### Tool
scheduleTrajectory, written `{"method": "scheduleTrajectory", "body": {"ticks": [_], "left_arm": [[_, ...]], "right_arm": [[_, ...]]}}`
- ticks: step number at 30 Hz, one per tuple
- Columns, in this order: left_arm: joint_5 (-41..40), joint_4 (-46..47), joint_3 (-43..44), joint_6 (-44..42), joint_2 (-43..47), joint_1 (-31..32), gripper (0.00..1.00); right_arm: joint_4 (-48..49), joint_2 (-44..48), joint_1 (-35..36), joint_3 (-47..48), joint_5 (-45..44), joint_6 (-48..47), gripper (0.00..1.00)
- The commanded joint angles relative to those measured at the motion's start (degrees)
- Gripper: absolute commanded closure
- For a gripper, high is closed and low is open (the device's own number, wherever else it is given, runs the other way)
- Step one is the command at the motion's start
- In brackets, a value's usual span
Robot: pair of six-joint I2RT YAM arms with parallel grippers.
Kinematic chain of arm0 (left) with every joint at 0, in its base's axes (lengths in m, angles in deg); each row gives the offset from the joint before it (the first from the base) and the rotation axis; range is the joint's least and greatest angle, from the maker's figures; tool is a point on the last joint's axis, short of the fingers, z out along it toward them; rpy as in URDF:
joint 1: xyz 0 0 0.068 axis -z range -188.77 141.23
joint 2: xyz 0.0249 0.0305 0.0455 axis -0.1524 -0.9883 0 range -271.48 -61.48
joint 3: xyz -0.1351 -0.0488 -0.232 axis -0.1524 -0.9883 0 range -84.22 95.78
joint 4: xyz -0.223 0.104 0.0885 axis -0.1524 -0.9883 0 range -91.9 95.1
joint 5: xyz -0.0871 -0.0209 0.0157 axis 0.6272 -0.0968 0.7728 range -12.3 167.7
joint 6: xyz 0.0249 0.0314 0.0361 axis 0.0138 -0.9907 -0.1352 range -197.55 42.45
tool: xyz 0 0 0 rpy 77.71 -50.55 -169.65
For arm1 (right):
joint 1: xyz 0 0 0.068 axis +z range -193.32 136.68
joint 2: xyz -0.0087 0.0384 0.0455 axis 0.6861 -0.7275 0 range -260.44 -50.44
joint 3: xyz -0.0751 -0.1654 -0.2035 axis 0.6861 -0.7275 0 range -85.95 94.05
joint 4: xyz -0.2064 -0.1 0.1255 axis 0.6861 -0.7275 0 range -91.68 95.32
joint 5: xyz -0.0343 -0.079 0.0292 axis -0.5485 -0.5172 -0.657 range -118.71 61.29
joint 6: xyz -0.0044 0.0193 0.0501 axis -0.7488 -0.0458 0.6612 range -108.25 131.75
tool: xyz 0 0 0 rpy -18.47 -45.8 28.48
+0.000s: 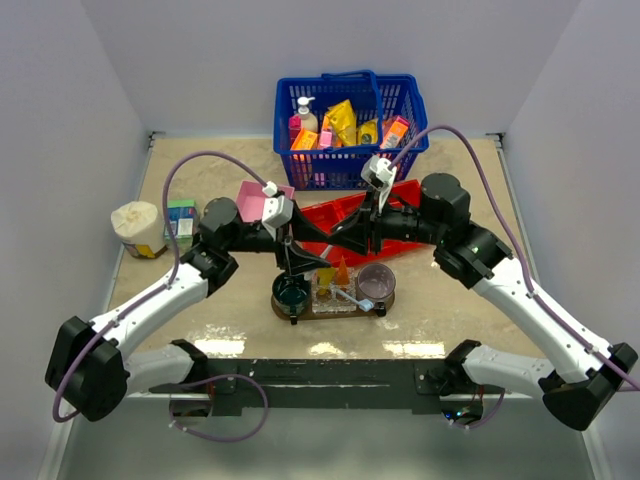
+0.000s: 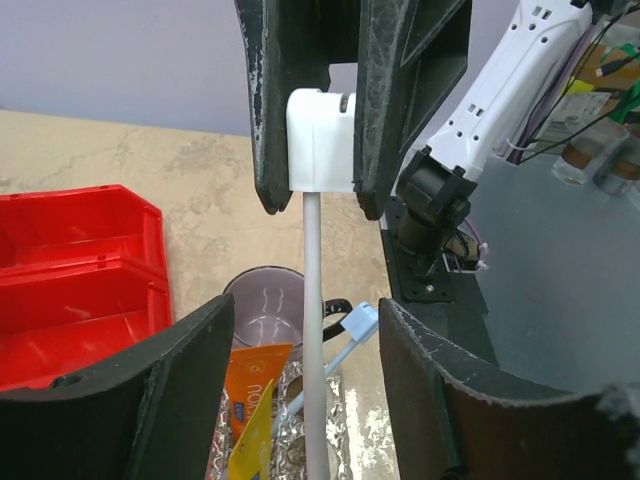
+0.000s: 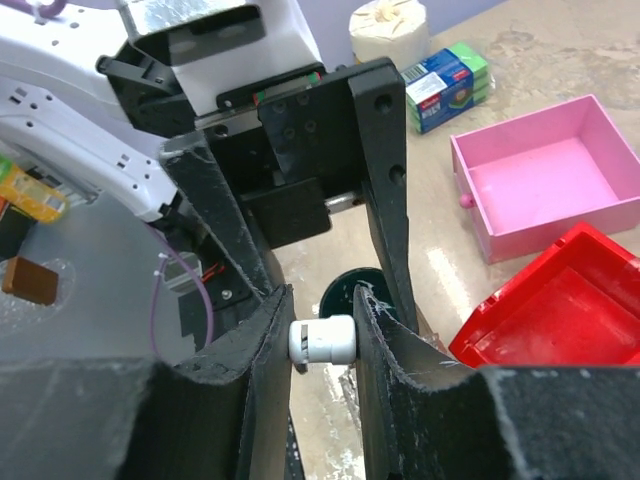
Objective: Prepare toiletry sets of a toothbrush and toothpaste on the tray
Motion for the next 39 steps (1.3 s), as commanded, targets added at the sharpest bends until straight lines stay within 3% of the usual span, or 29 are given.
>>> {"method": "scheduleTrajectory", "body": {"ticks": [1, 7, 16, 22, 26, 39], "left_arm": [[-1.7, 0.0, 0.1, -2.8, 2.2, -0.9, 0.32], [-4.1, -5.2, 1.0, -7.3, 4.8, -4.7, 0.27], [-7.1, 2.2, -2.2, -2.2, 9.6, -16.8, 0.27], [-20.0, -3.8, -2.0, -6.5, 11.3, -18.2, 0.28], [-23.8, -4.4, -2.6, -7.7, 12.2, -18.3, 0.28], [-36.7, -8.5, -3.0, -11.2, 14.3, -18.3, 0.27]], "right_arm": [[-0.9, 0.9, 0.4, 2.2, -3.1, -2.8, 0.98], [-5.7, 1.5, 0.4, 4.2, -4.0, -5.3, 0.99], [-14.4, 3.5, 0.7, 5.5, -6.7, -9.2, 0.99], [-14.4, 4.8, 1.6, 5.0, -7.6, -9.5, 1.0], [-13.8, 4.7, 3.8, 4.4, -9.4, -9.5, 1.0], [-14.8, -0.7, 16.8, 6.2, -25.9, -10.2, 1.0]]}}
